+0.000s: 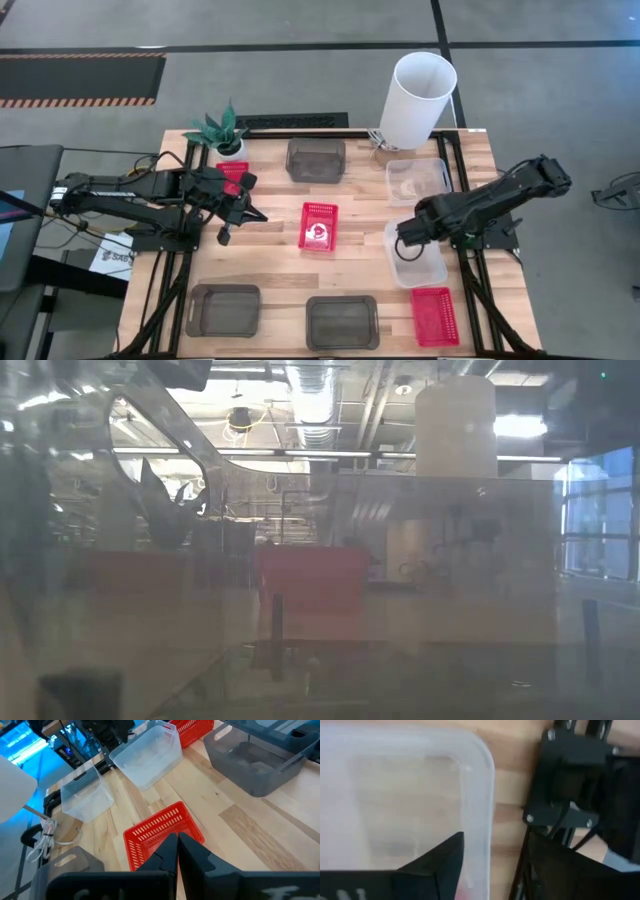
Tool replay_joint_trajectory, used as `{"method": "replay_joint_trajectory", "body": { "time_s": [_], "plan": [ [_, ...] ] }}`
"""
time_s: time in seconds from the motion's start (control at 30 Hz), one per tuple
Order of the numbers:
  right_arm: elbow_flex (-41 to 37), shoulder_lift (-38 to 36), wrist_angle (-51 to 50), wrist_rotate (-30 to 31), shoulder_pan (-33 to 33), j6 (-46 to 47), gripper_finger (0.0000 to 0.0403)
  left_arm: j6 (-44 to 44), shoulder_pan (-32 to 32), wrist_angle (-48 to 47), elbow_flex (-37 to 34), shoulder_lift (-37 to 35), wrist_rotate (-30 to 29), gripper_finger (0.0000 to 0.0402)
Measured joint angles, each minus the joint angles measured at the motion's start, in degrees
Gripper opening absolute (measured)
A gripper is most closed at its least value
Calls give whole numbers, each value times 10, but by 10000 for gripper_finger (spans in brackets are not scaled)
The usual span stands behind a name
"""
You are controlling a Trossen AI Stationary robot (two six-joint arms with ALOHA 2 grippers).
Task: Stack baskets by color
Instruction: Stack the top transparent bin on top of the bottom transparent bin
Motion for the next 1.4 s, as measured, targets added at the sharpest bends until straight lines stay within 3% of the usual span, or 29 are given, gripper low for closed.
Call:
{"method": "replay_joint_trajectory", "body": {
  "time_s": [0.2,0.3,0.4,0.73,1.07,1.2,1.4],
  "plan": [
    [68,-18,10,112,-49,-96,259,1,0,-5,0,0,1,0],
    [85,-15,64,176,-87,-171,259,1,0,-4,0,0,1,0],
    [82,4,144,203,-145,-257,259,1,0,-4,0,0,1,0],
    [77,128,226,182,-306,-402,260,-16,0,-6,0,0,1,0],
    [77,210,247,123,-347,-434,253,-27,0,-12,0,0,0,0],
    [77,231,250,90,-348,-443,210,-26,0,-15,0,0,0,0],
    [76,259,250,76,-343,-457,107,-27,0,-28,0,0,0,0]
  ]
}}
